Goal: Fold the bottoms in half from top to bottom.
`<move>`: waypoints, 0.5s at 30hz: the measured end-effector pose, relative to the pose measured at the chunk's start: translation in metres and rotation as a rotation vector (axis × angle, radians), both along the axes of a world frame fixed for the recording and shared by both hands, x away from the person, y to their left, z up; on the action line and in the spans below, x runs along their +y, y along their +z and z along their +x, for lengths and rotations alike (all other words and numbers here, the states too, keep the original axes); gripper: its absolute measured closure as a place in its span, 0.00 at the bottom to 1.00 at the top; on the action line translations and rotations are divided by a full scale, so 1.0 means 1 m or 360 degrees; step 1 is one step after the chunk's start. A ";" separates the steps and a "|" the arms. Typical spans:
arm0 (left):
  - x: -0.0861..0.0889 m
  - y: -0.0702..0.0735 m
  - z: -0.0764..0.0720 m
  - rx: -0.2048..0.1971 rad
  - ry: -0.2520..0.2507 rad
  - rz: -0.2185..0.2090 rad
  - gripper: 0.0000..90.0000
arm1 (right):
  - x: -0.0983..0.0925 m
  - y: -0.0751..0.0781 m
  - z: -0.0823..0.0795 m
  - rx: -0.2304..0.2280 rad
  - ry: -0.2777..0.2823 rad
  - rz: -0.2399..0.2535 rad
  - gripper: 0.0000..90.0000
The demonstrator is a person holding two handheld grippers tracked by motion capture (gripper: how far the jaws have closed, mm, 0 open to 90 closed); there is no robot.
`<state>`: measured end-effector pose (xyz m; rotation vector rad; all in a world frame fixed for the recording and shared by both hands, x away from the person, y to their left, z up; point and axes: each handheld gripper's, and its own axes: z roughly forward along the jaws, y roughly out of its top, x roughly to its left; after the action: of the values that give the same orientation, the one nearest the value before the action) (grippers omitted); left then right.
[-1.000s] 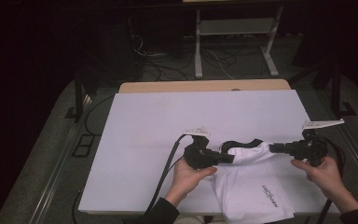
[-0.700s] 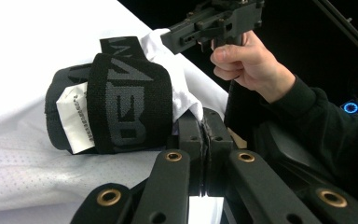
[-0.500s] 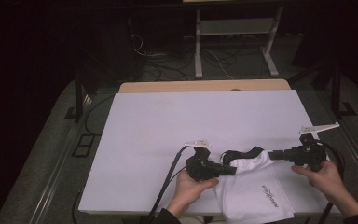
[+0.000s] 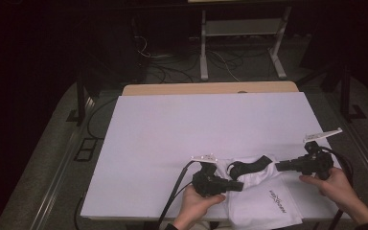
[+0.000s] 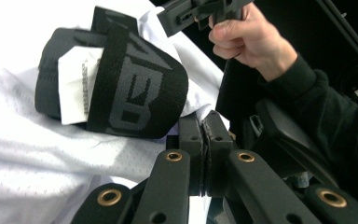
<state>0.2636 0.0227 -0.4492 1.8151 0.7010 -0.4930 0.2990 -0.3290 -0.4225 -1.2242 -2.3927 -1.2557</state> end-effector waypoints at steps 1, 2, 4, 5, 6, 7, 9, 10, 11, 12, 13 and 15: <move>0.000 -0.002 -0.001 0.0006 0.0004 0.0003 0.97 | 0.000 0.000 0.000 0.0001 0.0010 -0.0005 0.90; 0.000 -0.003 -0.001 0.0010 0.0002 0.0005 0.97 | 0.000 0.000 0.000 0.0000 0.0014 -0.0012 0.86; 0.000 -0.007 -0.002 0.0020 0.0011 0.0009 0.97 | 0.000 0.000 -0.001 -0.0002 0.0011 -0.0028 0.82; -0.001 -0.008 -0.003 0.0020 0.0010 0.0016 0.97 | 0.000 0.001 -0.001 -0.0007 0.0009 -0.0034 0.81; -0.001 -0.009 -0.003 0.0020 0.0010 0.0023 0.97 | 0.000 0.001 -0.001 -0.0012 0.0002 -0.0038 0.80; -0.002 -0.010 -0.004 0.0020 0.0007 0.0032 0.97 | 0.000 0.002 0.000 -0.0014 -0.0001 -0.0038 0.79; -0.002 -0.012 -0.005 0.0020 0.0008 0.0042 0.97 | 0.000 0.003 0.001 -0.0018 -0.0020 -0.0037 0.76; -0.002 -0.012 -0.005 0.0024 0.0009 0.0044 0.97 | -0.001 0.004 0.001 -0.0018 -0.0028 -0.0038 0.76; -0.002 -0.013 -0.005 0.0028 0.0013 0.0040 0.97 | -0.001 0.004 0.002 -0.0022 -0.0036 -0.0040 0.76; -0.002 -0.013 -0.005 0.0028 0.0017 0.0036 0.97 | -0.001 0.005 0.004 -0.0023 -0.0050 -0.0039 0.76; -0.002 -0.013 -0.005 0.0031 0.0018 0.0037 0.97 | -0.002 0.005 0.006 -0.0022 -0.0060 -0.0035 0.75; -0.002 -0.014 -0.006 0.0033 0.0016 0.0042 0.97 | -0.002 0.004 0.010 -0.0002 -0.0074 -0.0026 0.75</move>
<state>0.2581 0.0207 -0.4628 1.8323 0.7336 -0.4985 0.3092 -0.3308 -0.4186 -1.2911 -2.3933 -1.2522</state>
